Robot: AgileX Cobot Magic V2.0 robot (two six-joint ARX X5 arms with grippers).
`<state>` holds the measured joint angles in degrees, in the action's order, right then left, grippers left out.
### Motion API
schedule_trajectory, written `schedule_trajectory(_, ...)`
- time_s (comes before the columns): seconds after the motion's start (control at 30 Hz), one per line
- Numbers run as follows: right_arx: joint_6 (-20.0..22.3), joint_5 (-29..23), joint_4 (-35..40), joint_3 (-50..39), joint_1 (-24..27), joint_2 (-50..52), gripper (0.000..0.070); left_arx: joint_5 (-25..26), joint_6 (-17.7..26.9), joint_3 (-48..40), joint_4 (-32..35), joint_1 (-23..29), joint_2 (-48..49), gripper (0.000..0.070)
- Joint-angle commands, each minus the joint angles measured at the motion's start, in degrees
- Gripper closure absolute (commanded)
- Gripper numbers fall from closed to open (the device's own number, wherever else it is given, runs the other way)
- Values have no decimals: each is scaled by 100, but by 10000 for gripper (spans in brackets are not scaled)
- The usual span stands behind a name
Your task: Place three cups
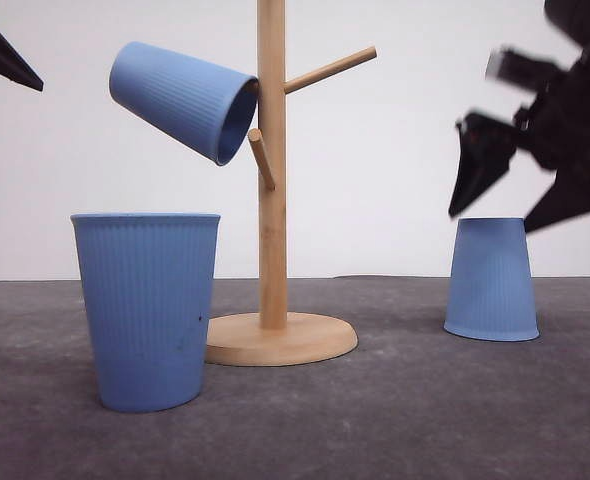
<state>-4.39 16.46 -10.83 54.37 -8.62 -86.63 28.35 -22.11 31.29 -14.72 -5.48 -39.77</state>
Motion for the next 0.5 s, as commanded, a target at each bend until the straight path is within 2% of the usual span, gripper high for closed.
schedule_trajectory(0.0, 241, 2, 138, 83, -20, -179, 112, -12, -13, 48, 86, 0, -22, 317)
schedule_trajectory(0.13, 400, -22, 247, 83, -24, -412, 123, -12, -127, 48, 146, 0, -22, 317)
schedule_trajectory(0.3, 400, -36, 246, 83, -24, -444, 326, -12, -133, 48, 149, 0, -22, 317)
schedule_trajectory(0.47, 360, 154, 134, 83, -13, -379, 341, -11, -134, 48, 148, 0, -22, 317)
